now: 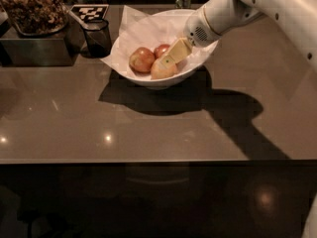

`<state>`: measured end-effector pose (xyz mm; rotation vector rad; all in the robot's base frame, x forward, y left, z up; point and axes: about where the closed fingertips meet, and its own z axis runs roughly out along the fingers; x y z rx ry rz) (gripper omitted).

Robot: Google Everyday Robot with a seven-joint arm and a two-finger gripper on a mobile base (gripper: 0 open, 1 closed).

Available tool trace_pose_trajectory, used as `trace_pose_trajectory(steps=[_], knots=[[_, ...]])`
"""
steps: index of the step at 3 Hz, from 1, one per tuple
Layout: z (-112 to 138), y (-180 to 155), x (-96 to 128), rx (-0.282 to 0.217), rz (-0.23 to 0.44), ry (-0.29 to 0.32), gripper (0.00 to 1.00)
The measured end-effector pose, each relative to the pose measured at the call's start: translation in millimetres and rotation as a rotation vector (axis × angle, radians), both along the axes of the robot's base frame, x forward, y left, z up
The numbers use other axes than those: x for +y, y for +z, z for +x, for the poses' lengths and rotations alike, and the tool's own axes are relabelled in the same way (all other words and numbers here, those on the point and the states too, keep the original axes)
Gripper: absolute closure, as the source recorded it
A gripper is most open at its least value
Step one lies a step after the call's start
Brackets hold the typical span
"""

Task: Pick apple from white bowl

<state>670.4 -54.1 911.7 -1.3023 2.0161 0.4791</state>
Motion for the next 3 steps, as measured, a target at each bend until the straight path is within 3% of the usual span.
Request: trace_pose_trajectory(steps=[1, 3], knots=[[1, -8, 5, -0.01, 0.009, -0.067, 0.19], [-13, -22, 24, 0.025, -0.01, -0.111, 0.23]])
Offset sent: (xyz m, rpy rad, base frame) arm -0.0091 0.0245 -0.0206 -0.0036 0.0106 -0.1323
